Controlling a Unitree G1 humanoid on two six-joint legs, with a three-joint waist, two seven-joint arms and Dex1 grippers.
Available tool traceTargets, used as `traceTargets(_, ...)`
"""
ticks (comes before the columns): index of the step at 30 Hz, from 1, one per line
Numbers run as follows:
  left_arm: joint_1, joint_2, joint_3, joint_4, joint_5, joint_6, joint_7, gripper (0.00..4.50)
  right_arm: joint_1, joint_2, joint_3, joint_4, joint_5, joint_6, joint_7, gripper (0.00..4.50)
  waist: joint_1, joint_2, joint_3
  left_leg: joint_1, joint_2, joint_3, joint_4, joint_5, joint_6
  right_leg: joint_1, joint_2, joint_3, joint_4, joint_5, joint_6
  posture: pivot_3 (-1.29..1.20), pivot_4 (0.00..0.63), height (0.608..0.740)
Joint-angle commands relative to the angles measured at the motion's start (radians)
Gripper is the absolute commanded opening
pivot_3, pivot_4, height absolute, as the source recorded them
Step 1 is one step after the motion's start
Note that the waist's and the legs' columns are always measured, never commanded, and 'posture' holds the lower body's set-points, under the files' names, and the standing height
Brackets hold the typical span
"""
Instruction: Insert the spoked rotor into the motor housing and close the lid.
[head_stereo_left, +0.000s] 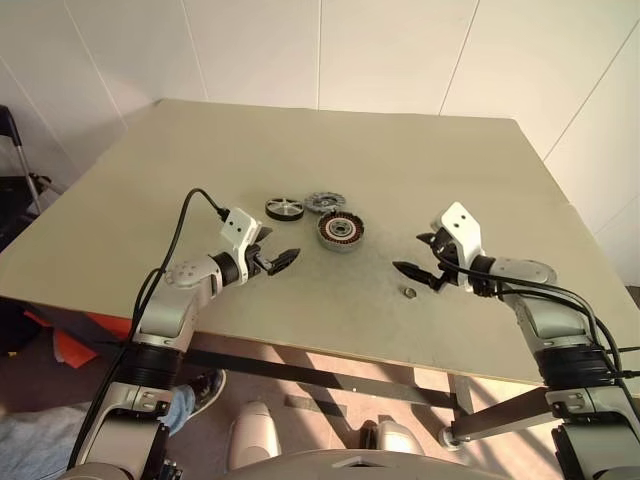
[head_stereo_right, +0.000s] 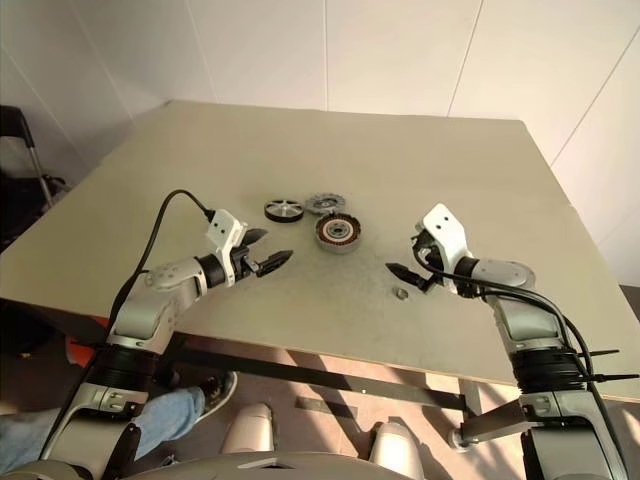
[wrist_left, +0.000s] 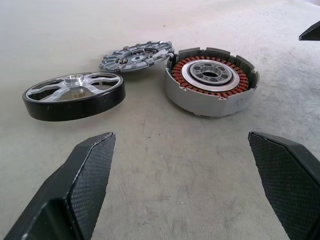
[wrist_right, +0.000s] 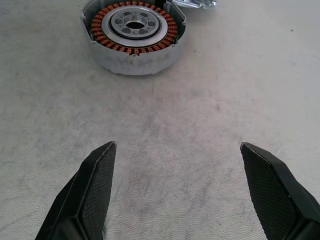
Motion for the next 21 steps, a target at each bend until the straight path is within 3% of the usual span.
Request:
traceTargets(1, -0.021, 0.006, 0.006, -0.023, -0.004, -0.011, -0.006, 4.5, -0.01, -0.012, -0.018, -0.05, 0.017, -0.006, 0.004, 4.46, 0.0, 0.0, 0.0, 0.0, 0.0, 0.0, 0.0, 0.0, 0.0, 0.0, 0.0, 0.0, 0.0, 0.0, 0.0, 0.0, 0.0, 0.74)
traceTargets(21, -0.013, 0.025, 0.007, -0.017, -0.008, -0.016, -0.031, 4.5, 0.067, -0.058, -0.045, -0.104, 0.035, 0.008, 0.022, 4.46, 0.003, 0.0, 0.0, 0.0, 0.0, 0.0, 0.0, 0.0, 0.0, 0.0, 0.0, 0.0, 0.0, 0.0, 0.0, 0.0, 0.0, 0.74)
